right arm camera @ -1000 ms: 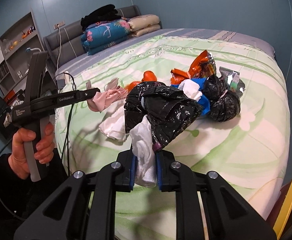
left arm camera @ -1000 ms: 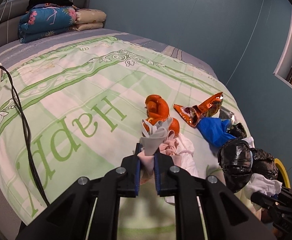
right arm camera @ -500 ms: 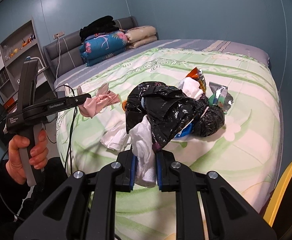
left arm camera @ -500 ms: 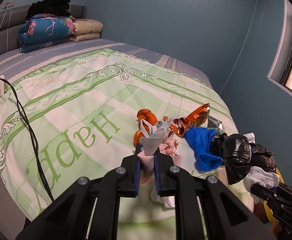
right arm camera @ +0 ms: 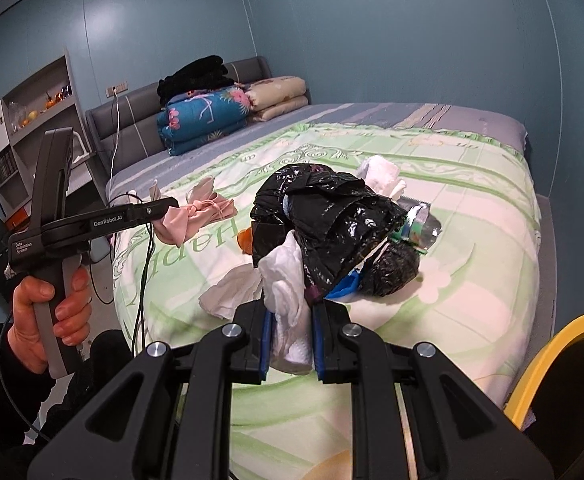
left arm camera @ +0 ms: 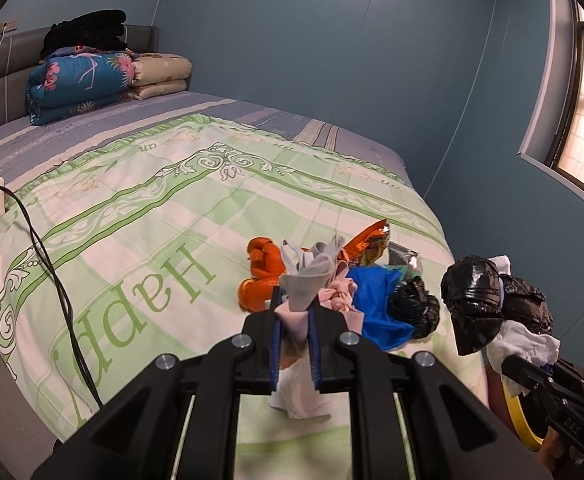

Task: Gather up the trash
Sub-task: 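Lift the black bag with the right gripper while the left holds the pink cloth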

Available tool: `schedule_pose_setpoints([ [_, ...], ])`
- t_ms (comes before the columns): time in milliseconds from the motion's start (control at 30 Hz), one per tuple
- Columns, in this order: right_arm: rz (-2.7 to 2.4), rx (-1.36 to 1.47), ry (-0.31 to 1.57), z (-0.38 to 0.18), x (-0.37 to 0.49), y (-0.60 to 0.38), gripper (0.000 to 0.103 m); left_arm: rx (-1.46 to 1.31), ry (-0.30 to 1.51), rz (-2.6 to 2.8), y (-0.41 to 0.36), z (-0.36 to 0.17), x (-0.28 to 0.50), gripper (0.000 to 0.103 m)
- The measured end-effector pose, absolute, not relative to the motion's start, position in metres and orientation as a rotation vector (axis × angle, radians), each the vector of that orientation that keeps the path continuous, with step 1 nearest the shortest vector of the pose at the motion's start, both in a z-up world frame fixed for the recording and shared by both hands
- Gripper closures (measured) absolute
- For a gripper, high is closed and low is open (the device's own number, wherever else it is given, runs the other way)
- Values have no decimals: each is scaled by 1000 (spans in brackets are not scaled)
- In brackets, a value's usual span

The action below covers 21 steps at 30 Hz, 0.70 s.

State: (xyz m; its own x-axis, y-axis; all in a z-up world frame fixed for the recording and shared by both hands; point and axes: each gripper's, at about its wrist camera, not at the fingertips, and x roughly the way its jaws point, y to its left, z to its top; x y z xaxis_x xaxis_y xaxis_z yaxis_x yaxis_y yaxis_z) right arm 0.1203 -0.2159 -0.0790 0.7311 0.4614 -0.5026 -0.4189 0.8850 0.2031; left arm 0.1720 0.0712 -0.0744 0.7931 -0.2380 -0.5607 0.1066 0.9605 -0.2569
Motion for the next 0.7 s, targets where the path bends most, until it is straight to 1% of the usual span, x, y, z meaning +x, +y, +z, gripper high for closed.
schedule_pose_setpoints([
  [700,402,116,475,-49,102,-261,88,-172,604,-285,16,-46,166,93],
])
